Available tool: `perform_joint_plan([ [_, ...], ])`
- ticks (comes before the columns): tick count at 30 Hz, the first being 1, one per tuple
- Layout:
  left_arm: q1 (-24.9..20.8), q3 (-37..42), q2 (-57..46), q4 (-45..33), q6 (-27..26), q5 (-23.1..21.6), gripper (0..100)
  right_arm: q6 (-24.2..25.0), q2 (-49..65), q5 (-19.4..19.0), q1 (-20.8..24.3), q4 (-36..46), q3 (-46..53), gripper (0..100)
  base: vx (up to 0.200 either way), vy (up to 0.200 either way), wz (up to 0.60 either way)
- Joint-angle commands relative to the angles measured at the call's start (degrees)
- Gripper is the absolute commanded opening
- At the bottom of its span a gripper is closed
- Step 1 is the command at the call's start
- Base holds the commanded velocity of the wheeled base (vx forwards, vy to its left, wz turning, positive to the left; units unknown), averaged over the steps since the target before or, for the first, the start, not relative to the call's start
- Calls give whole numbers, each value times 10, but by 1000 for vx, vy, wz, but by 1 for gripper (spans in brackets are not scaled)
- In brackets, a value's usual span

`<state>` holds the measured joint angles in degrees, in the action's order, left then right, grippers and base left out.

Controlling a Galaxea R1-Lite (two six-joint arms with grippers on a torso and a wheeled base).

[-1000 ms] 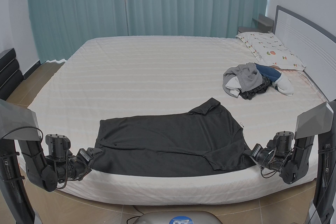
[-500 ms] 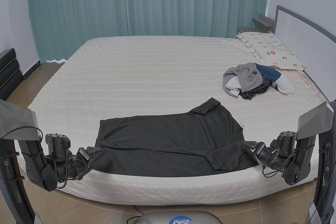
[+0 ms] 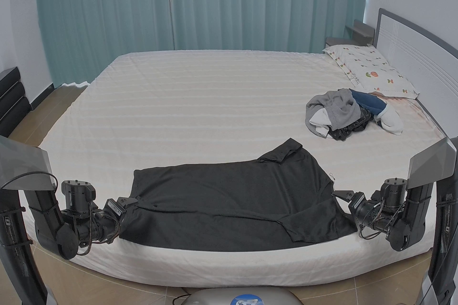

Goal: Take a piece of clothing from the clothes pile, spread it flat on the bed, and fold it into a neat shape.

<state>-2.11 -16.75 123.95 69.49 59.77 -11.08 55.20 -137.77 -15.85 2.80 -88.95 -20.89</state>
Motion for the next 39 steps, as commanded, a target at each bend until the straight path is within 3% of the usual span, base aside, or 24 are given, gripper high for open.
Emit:
perform_joint_plan([
  [1, 0, -1, 0, 0, 0, 0, 100, 0, 0, -1, 0, -6, 1, 100, 200, 0, 0],
  [11, 3, -14, -3, -1, -30, 14, 100, -3, 0, 0, 3, -6, 1, 100, 20, 0, 0],
  [18, 0, -27, 34, -5, -131, 82, 100, -3, -1, 2, 4, -6, 2, 100, 0, 0, 0],
  [34, -1, -27, 63, -7, -232, 72, 100, -4, -3, 3, 5, -6, 2, 100, 0, 0, 0],
  [35, -1, -26, 66, -7, -235, 72, 0, -4, -3, 3, 5, -6, 2, 100, 0, 0, 0],
  [39, 1, -19, 74, -5, -237, 72, 0, -4, -3, 3, 5, -6, 2, 100, 0, 0, 0],
])
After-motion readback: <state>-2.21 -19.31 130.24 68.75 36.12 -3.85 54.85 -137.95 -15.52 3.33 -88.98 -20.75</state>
